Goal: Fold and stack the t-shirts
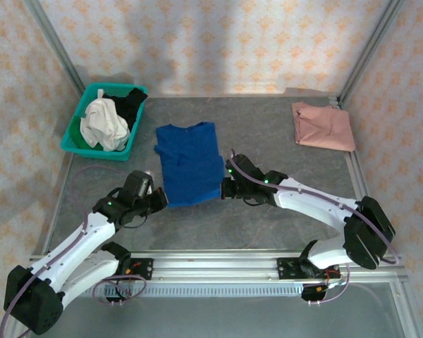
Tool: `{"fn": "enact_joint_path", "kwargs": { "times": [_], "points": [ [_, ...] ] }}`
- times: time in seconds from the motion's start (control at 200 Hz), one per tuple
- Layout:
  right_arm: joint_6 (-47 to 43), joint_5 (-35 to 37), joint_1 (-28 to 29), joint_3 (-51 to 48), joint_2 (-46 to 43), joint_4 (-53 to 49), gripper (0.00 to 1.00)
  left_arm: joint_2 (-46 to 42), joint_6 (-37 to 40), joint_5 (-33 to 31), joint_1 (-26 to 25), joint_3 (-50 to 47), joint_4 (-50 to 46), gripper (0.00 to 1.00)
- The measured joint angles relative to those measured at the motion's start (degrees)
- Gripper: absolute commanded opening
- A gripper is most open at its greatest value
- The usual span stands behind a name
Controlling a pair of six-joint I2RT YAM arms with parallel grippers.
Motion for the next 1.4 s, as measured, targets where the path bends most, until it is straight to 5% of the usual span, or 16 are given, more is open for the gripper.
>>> {"fn": "enact_joint_path", "kwargs": {
  "times": [0.3,0.576,1.036,1.396],
  "points": [
    [-0.76,1.49,-0.11,10.82,0.87,-2.03,0.0,-1.68,1.01,-2.89,0.98,10.54,-3.28,0.0],
    [-3.32,1.36,-5.38,32.3,15.65,-3.52,0.0,6.78,1.46,-6.43,9.84,20.06,-2.62,0.0],
    [-3.5,-4.7,-13.66,54.42,40.22,-9.88,0.0,35.67,3.61,-8.96,19.58,36.09,3.08,0.0],
    [-4.61,-3.06,-16.37,75.23,55.15,-18.93,0.0,61.4,6.16,-6.43,21.29,60.35,2.05,0.0]
  ]
}}
